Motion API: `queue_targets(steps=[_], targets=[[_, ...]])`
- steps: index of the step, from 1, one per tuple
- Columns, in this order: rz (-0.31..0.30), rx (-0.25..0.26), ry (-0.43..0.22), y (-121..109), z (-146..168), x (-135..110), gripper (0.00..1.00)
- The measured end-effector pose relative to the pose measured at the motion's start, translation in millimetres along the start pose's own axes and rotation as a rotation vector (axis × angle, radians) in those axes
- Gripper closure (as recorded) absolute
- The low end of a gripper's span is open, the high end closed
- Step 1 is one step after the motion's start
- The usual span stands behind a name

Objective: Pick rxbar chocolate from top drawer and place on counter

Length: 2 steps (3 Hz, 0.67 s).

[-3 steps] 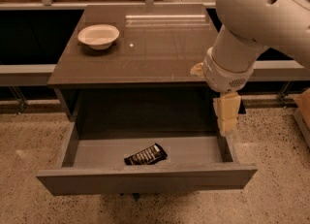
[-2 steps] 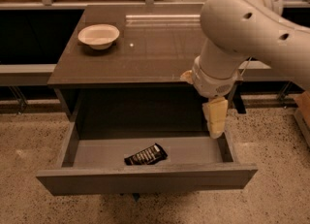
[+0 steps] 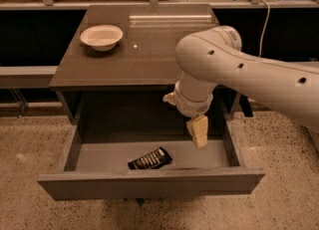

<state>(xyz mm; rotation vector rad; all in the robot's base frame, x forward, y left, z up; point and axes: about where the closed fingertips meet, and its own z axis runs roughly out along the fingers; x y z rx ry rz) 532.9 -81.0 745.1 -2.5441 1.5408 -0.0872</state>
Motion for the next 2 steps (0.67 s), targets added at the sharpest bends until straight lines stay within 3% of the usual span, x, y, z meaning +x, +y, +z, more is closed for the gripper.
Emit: queue_targets(steps=[1, 2], targets=[[-0.061, -0.01, -0.035, -6, 31, -16, 0.22], [-0.122, -0.056, -0.064, -5, 64, -36, 0.37]])
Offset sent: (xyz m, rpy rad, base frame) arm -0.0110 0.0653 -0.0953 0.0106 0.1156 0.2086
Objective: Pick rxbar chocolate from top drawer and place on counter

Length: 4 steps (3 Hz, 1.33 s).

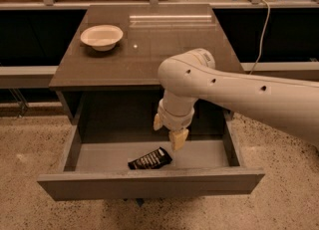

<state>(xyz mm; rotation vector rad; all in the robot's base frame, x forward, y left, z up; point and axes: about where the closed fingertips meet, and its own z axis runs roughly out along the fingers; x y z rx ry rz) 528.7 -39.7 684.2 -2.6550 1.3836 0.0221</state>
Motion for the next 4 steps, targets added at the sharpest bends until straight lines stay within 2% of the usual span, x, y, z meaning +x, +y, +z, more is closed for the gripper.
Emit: queue_targets(steps=[2, 4], targets=[[-0.036, -0.082, -0.02, 7, 51, -22, 0.31], [-0.037, -0.114, -0.034, 5, 80, -32, 0.32]])
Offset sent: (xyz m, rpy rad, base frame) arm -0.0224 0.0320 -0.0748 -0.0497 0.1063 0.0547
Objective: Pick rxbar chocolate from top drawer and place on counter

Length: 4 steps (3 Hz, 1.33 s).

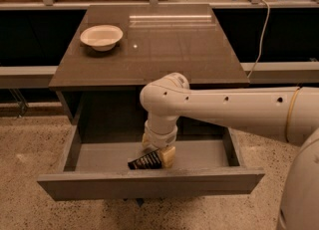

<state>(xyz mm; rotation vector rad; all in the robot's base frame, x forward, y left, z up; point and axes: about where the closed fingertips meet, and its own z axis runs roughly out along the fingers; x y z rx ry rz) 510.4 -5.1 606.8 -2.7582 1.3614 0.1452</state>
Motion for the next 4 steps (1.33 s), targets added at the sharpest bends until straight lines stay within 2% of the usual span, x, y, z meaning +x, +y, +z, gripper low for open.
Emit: queue_targets(steps=[1, 2, 3, 4], targets=[[0.016, 0.003, -0.019, 0.0, 9.9, -1.4, 0.32], [0.034, 0.026, -0.044, -0.8, 17.0, -3.1, 0.58], [0.034, 0.026, -0.044, -0.9, 9.5, -4.0, 0.81], [0.034, 0.026, -0.044, -0.9, 9.3, -4.0, 1.0]])
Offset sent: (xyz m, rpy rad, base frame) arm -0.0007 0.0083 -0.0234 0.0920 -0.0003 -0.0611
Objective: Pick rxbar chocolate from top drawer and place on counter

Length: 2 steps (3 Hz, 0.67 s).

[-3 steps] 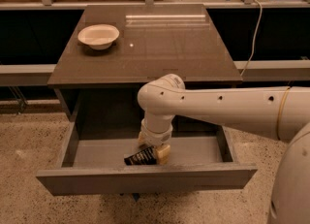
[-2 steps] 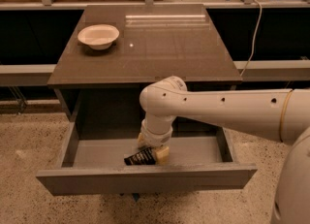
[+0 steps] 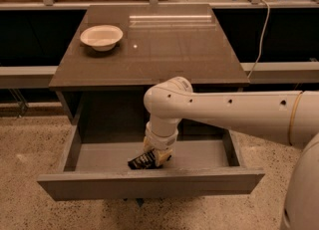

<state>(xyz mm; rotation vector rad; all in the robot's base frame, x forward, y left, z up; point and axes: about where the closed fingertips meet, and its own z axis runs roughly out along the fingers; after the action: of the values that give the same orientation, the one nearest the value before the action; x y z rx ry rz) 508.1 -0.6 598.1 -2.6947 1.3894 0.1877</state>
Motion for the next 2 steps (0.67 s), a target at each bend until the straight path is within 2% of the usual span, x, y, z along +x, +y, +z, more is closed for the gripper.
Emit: queue_targets(steps=[1, 2], targets=[[0.022, 0.048, -0.002, -7, -15, 4, 1.0], [0.042, 0.141, -0.033, -19, -64, 8, 1.0]])
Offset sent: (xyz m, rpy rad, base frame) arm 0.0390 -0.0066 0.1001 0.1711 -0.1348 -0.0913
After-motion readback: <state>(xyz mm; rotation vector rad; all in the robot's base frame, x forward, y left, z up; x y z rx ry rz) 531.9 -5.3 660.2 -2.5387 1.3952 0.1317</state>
